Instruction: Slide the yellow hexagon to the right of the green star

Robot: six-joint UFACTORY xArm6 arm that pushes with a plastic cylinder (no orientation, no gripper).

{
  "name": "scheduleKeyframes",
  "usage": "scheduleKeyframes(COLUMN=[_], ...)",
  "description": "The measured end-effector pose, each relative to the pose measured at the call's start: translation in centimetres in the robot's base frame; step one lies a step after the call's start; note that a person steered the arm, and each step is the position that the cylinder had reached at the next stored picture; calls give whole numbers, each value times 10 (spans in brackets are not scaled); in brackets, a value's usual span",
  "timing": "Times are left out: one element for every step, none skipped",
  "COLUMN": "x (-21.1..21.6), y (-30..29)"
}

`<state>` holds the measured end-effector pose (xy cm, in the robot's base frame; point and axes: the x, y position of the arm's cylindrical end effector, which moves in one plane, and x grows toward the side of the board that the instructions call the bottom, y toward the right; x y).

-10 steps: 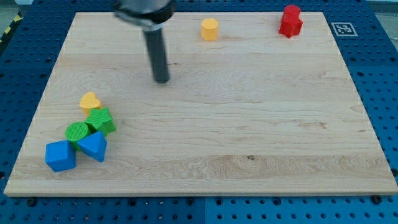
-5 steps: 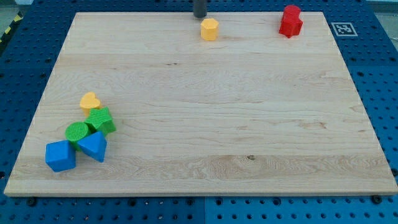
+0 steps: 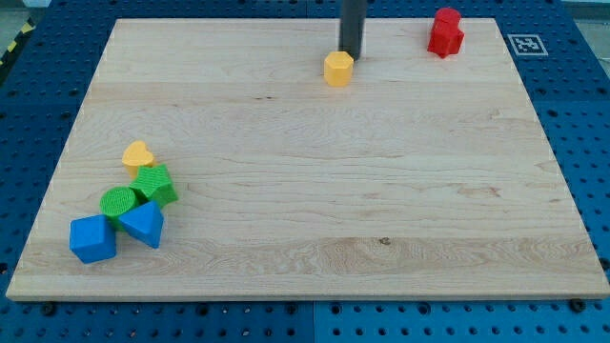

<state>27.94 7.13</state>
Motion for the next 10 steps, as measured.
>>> scheduleKeyframes(x=[16,29,30,30,30,30,37,56,74,86], y=[3,-11,-35,-56,-71,-86,-97,-98,-99,-112])
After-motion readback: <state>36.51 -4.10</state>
